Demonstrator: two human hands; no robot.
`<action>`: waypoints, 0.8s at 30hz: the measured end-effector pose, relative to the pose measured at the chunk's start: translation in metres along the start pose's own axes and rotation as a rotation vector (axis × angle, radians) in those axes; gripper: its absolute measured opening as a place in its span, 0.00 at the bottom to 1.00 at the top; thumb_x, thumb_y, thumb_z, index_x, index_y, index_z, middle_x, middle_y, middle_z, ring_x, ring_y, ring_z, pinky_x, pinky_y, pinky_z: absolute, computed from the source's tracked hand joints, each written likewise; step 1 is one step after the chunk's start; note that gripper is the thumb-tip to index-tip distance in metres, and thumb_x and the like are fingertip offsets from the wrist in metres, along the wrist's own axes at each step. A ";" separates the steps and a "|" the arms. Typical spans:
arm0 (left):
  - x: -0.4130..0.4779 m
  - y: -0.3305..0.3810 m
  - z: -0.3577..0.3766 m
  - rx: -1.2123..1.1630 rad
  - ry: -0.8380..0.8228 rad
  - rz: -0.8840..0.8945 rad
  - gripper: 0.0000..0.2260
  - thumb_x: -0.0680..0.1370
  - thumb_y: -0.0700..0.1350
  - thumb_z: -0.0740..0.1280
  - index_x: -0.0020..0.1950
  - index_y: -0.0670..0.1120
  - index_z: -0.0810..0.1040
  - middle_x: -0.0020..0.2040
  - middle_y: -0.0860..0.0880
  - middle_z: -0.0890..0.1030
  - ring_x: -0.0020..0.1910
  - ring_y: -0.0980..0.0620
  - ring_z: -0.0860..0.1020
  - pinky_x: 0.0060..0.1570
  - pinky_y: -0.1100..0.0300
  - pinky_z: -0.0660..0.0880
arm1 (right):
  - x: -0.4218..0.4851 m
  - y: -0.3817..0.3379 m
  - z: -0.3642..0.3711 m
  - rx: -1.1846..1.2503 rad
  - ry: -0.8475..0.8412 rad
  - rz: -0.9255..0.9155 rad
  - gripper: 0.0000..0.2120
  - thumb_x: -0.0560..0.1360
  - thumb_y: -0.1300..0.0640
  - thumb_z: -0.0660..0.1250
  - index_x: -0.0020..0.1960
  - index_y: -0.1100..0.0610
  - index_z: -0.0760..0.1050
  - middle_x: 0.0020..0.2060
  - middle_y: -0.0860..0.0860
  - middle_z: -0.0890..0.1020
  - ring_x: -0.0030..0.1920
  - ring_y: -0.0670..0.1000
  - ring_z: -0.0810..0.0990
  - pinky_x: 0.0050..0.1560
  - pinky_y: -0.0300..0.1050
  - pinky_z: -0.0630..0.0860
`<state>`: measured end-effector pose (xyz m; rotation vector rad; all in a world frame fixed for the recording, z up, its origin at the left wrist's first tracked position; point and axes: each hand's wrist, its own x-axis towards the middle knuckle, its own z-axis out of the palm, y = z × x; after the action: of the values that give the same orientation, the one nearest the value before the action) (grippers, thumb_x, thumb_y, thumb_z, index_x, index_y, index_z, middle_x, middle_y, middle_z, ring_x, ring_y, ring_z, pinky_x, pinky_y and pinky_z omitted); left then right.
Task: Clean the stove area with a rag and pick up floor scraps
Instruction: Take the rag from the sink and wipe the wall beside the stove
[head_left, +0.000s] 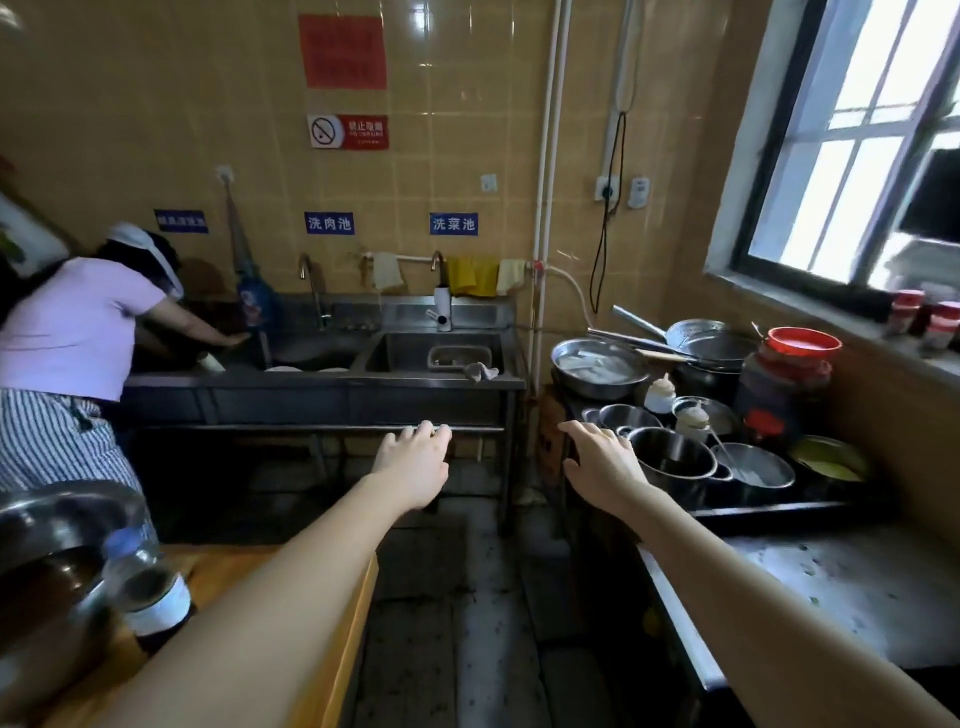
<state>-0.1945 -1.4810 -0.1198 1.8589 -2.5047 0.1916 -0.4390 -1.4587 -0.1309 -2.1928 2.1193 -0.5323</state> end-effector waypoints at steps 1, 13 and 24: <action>0.023 -0.005 0.007 -0.002 -0.007 -0.004 0.17 0.80 0.48 0.57 0.68 0.47 0.63 0.66 0.45 0.69 0.65 0.43 0.69 0.63 0.48 0.66 | 0.024 0.006 0.008 -0.004 -0.003 0.002 0.25 0.74 0.57 0.61 0.71 0.51 0.63 0.69 0.51 0.70 0.67 0.56 0.68 0.67 0.53 0.62; 0.294 -0.045 0.056 -0.060 -0.048 -0.099 0.14 0.80 0.48 0.58 0.65 0.47 0.66 0.64 0.45 0.71 0.63 0.43 0.70 0.61 0.48 0.67 | 0.309 0.085 0.081 0.013 -0.086 0.023 0.25 0.73 0.56 0.62 0.70 0.51 0.64 0.67 0.51 0.72 0.66 0.57 0.70 0.65 0.53 0.65; 0.475 -0.103 0.123 -0.071 -0.143 -0.118 0.16 0.80 0.48 0.58 0.67 0.47 0.64 0.66 0.45 0.69 0.65 0.43 0.69 0.63 0.47 0.65 | 0.490 0.111 0.159 0.005 -0.142 0.027 0.20 0.74 0.57 0.61 0.66 0.52 0.67 0.63 0.53 0.74 0.63 0.59 0.72 0.61 0.53 0.67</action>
<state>-0.2275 -1.9759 -0.1914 2.0528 -2.4416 -0.0327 -0.5002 -1.9771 -0.2066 -2.1273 2.0693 -0.3678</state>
